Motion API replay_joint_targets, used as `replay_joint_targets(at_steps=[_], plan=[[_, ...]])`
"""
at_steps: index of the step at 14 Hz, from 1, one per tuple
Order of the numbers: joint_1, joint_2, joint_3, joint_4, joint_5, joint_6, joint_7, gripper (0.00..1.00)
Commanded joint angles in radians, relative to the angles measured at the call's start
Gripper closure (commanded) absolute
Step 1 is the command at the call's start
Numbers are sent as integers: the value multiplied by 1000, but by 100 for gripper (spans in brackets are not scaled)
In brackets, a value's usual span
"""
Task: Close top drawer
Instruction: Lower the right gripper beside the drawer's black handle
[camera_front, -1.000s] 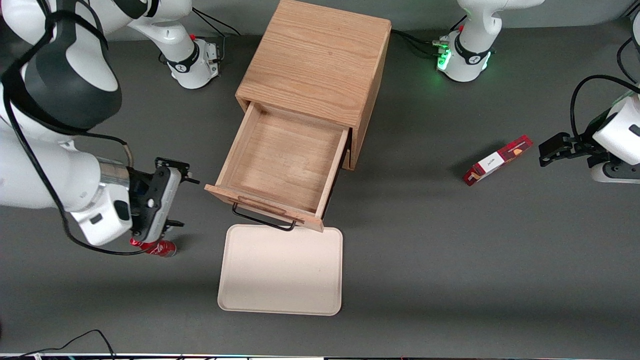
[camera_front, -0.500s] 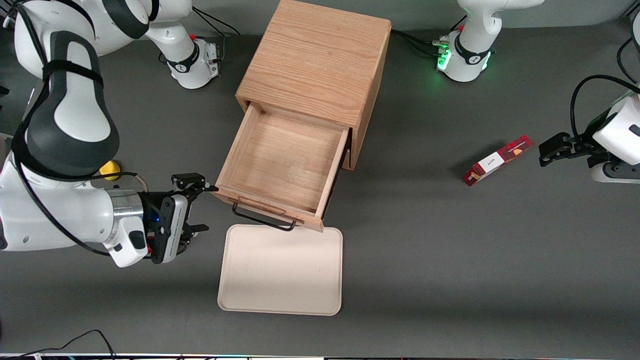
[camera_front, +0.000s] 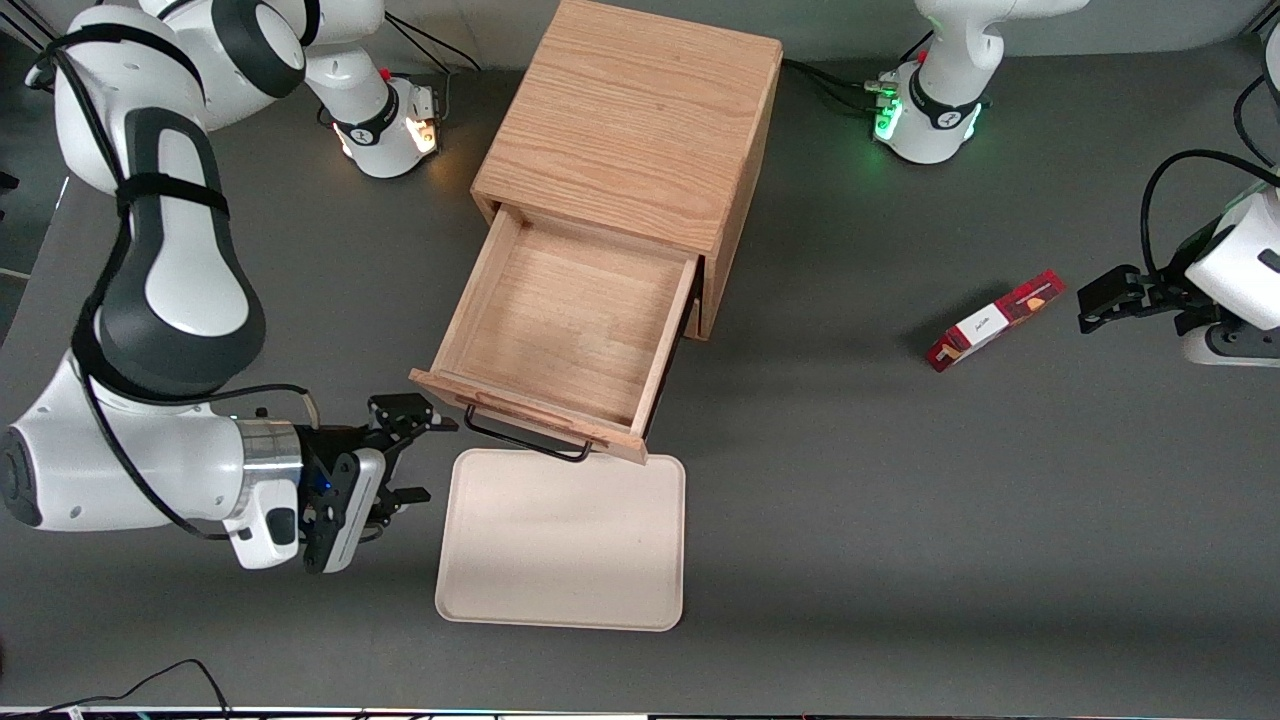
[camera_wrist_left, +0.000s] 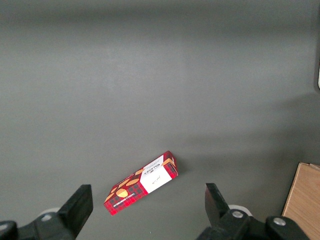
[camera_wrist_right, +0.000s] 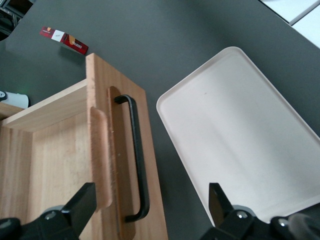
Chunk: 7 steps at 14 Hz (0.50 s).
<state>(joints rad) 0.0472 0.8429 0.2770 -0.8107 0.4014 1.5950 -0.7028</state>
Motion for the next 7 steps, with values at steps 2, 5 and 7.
replay_joint_targets(at_steps=[2, 5, 7], plan=[[40, 36, -36, 24, 10, 23, 29, 0], [45, 35, -27, 12, -47, 17, 25, 0], [54, 33, -25, 2, -59, 10, 26, 0]])
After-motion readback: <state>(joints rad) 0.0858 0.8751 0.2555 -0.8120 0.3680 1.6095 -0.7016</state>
